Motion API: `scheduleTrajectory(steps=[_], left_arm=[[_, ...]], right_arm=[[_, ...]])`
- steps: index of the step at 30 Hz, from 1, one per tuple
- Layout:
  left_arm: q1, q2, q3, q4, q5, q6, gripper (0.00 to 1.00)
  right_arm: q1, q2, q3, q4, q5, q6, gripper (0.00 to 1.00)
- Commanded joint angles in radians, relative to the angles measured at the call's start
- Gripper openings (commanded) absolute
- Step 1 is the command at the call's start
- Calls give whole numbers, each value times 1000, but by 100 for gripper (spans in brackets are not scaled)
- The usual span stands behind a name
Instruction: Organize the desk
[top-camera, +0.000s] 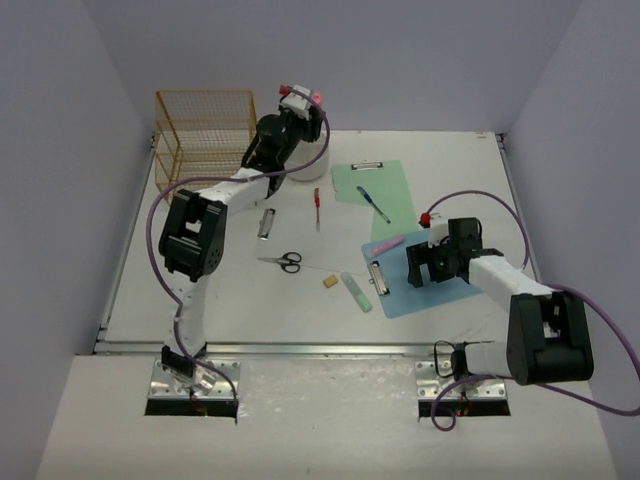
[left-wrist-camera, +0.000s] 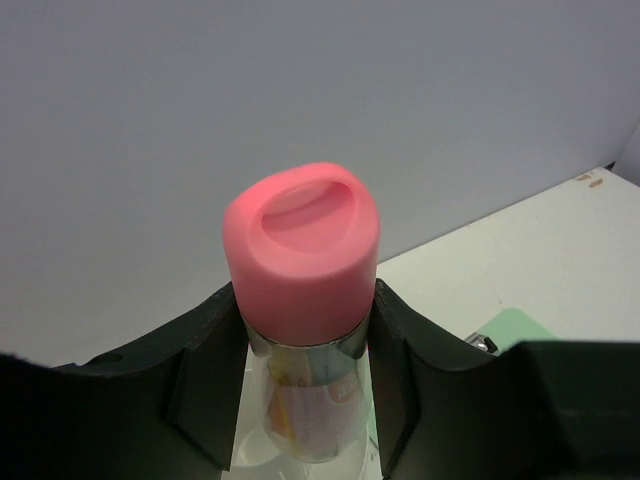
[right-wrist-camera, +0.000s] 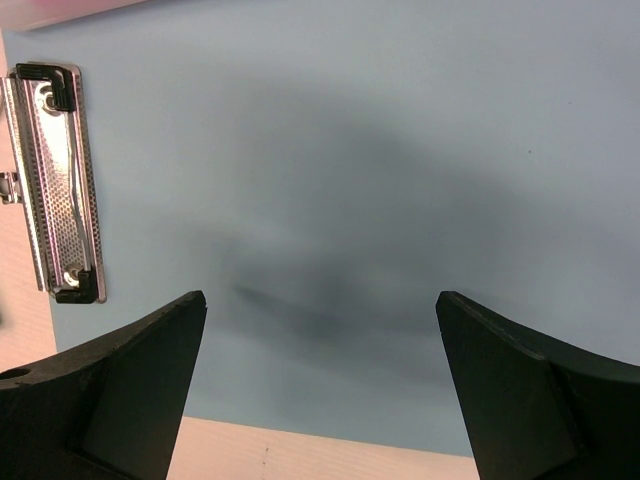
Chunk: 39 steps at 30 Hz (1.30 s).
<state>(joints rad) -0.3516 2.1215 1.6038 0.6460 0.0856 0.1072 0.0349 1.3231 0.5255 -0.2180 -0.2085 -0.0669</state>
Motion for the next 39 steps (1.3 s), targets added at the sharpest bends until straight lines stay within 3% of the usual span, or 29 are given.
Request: scheduleTrajectory(steps=[1,24,30,33,39], left_arm=[[28,50,86,116,-10,-7,0],[61,210,151,144,-67,-3,1],[66,183,141,144,-77,-39,40],[68,133,141,104,-44,-46,64],[68,-31,141,-51,61,9,80]], right_arm=[[-3,2,14,26,17,-3,99],[-5,34,18,30,27,-6,99],[-5,36,25,29,22,-1,99],[-5,30,28,26,14,7,99],[-4,8,36,19,-2,16,99]])
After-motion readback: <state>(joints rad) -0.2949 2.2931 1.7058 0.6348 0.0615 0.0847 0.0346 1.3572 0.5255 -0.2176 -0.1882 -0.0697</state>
